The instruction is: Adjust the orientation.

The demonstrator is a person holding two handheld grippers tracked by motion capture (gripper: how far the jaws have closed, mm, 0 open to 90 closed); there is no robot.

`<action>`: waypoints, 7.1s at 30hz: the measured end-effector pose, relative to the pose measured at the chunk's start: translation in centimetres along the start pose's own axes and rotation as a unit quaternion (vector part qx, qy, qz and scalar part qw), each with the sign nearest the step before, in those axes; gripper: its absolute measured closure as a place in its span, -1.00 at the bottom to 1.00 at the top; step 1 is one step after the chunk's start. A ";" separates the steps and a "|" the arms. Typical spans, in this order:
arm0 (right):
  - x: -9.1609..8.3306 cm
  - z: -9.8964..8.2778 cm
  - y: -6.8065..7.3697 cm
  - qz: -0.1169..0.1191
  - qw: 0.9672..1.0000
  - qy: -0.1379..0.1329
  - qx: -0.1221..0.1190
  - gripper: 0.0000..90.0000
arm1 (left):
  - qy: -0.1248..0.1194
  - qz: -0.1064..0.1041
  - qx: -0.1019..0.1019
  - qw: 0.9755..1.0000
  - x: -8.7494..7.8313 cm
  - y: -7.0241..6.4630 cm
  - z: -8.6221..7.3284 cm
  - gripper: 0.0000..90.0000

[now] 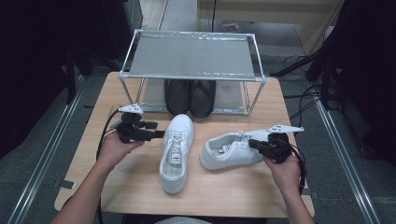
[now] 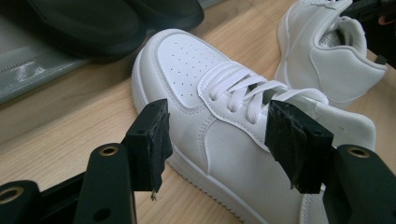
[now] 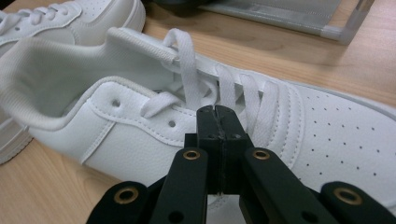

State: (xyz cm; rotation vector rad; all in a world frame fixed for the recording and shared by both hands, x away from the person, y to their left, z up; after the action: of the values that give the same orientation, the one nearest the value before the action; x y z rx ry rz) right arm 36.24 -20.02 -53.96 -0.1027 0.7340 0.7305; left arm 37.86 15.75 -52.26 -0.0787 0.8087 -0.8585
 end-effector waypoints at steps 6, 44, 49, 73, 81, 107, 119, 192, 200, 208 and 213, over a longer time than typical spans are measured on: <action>0.8 0.7 -0.5 0.008 1.000 -0.007 0.006 1.00 | -0.008 0.002 0.003 1.000 -0.2 0.1 0.1 -0.09; 2.4 5.1 7.5 0.070 0.995 -0.029 -0.070 1.00 | 0.008 0.006 0.013 1.000 0.2 0.1 -0.3 -0.09; 3.8 4.7 9.2 0.093 0.993 -0.012 -0.075 1.00 | 0.010 0.005 0.011 1.000 0.3 0.1 -0.4 -0.10; 4.8 0.4 11.3 0.127 0.987 0.055 -0.078 1.00 | 0.009 0.000 0.010 1.000 0.4 -0.2 -0.4 -0.11; 2.9 -1.6 11.5 0.133 0.986 0.068 -0.069 1.00 | 0.005 -0.004 0.006 1.000 0.4 -0.3 -0.3 -0.10; -0.2 0.8 2.8 0.031 0.999 0.017 -0.021 1.00 | 0.009 -0.006 0.002 1.000 0.6 -0.2 -0.4 -0.11; 1.5 0.1 3.1 0.033 0.998 0.043 -0.022 1.00 | 0.011 -0.004 0.007 1.000 0.7 -0.3 -0.4 -0.11; 3.7 1.3 7.4 0.087 0.991 0.059 -0.078 1.00 | 0.108 -0.015 0.029 0.994 2.3 -1.4 -3.6 0.95; 4.0 1.4 7.3 0.091 0.991 0.059 -0.077 1.00 | 0.107 -0.034 0.031 0.993 3.0 -2.5 -3.9 0.97; 4.3 1.5 7.1 0.088 0.991 0.059 -0.077 1.00 | 0.120 -0.047 0.046 0.991 4.1 -4.2 -4.2 0.98; 4.4 1.5 7.1 0.097 0.991 0.059 -0.072 1.00 | 0.120 -0.043 0.047 0.991 4.1 -4.4 -4.3 1.00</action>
State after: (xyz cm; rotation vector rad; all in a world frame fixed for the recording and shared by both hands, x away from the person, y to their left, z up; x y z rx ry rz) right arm 34.83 -11.72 -54.54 -0.2097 0.8099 0.9690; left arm 33.77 11.02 -56.13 0.0739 0.9934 -0.9982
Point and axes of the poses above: each handheld gripper's, and its own axes: x roughly forward along the jaws, z roughly out of its top, y roughly to its left, the point moved 9 cm from there along x, roughly forward along the jaws, and after that the axes turned 6 degrees about -x, right-handed, at the moved point
